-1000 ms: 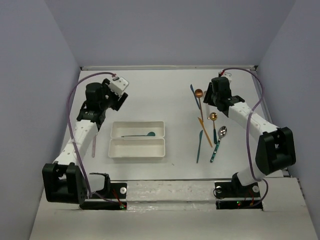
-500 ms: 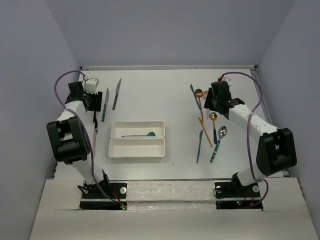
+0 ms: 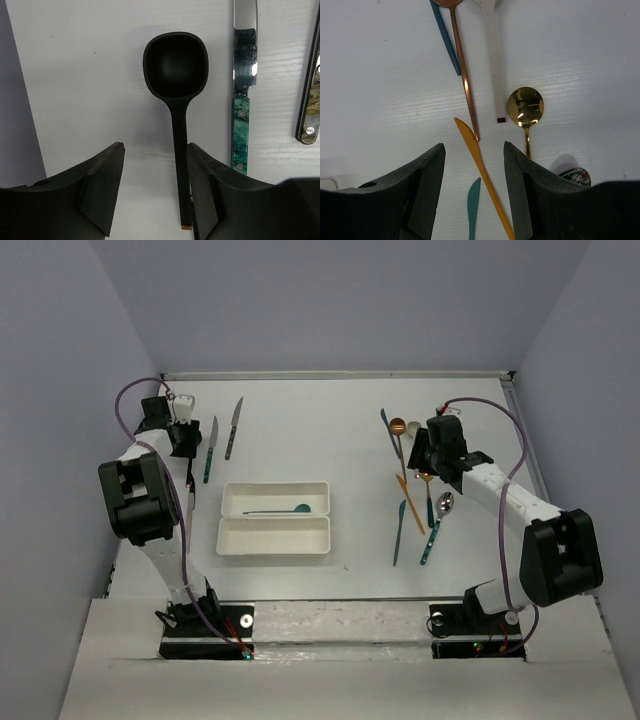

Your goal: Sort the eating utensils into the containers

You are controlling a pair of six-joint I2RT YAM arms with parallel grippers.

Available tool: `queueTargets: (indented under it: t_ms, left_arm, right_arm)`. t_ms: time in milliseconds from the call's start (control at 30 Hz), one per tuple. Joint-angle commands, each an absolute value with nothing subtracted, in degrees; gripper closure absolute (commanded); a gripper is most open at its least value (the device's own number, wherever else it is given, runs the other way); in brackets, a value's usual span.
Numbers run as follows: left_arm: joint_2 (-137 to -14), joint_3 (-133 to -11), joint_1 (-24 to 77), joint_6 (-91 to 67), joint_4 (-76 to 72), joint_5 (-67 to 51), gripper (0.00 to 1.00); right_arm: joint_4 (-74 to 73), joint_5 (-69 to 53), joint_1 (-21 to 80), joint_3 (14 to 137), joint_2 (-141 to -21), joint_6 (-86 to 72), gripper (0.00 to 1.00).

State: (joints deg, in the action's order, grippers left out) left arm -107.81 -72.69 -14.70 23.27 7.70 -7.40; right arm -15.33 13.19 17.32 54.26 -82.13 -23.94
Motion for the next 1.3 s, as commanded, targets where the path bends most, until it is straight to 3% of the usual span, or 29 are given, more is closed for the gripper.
queueTargets:
  t_ms: [0, 67, 300, 367, 400, 533, 767, 1000, 1167, 1267]
  left_arm:
    - [-110.56, -75.93, -14.68, 22.06, 9.14, -7.99, 0.38]
    - [-111.62, -76.64, -14.68, 21.97, 9.05, -9.48, 0.43]
    - [-113.73, -76.64, -14.24, 22.5, 7.65, -10.64, 0.48]
    - [-114.17, -76.82, -14.33, 22.59, 7.12, -9.07, 0.57]
    - [-114.6, -76.73, -14.41, 22.76, 7.12, -8.62, 0.74]
    - [-114.7, -76.73, -14.41, 22.41, 6.86, -7.47, 1.0]
    - [-109.26, -76.64, -14.41, 21.97, 5.63, -9.4, 1.0]
    - [-94.41, -73.04, -13.54, 24.95, 5.18, -18.97, 1.0]
    - [-78.79, -65.41, -1.79, 35.73, 6.06, -21.98, 1.0]
    - [-74.11, -58.64, 10.17, 42.69, 6.33, -21.36, 1.0]
  right_arm:
    - [-11.25, 11.6, 17.23, 53.79, -79.72, -23.2, 0.44]
    - [-11.16, 12.39, 17.23, 53.44, -79.63, -23.03, 0.44]
    - [-11.25, 13.09, 17.23, 53.09, -80.07, -22.68, 0.43]
    - [-11.25, 13.1, 17.23, 53.09, -79.98, -22.59, 0.43]
    - [-11.25, 13.1, 17.23, 53.09, -79.98, -22.5, 0.43]
    - [-11.25, 13.53, 17.23, 52.91, -79.63, -22.41, 0.43]
    - [-11.25, 13.97, 17.23, 52.47, -79.01, -21.8, 0.43]
    - [-11.25, 14.41, 17.23, 51.51, -76.91, -21.45, 0.43]
    - [-11.25, 15.64, 17.23, 50.28, -75.15, -20.83, 0.43]
    - [-11.25, 15.91, 17.23, 49.75, -74.8, -20.65, 0.43]
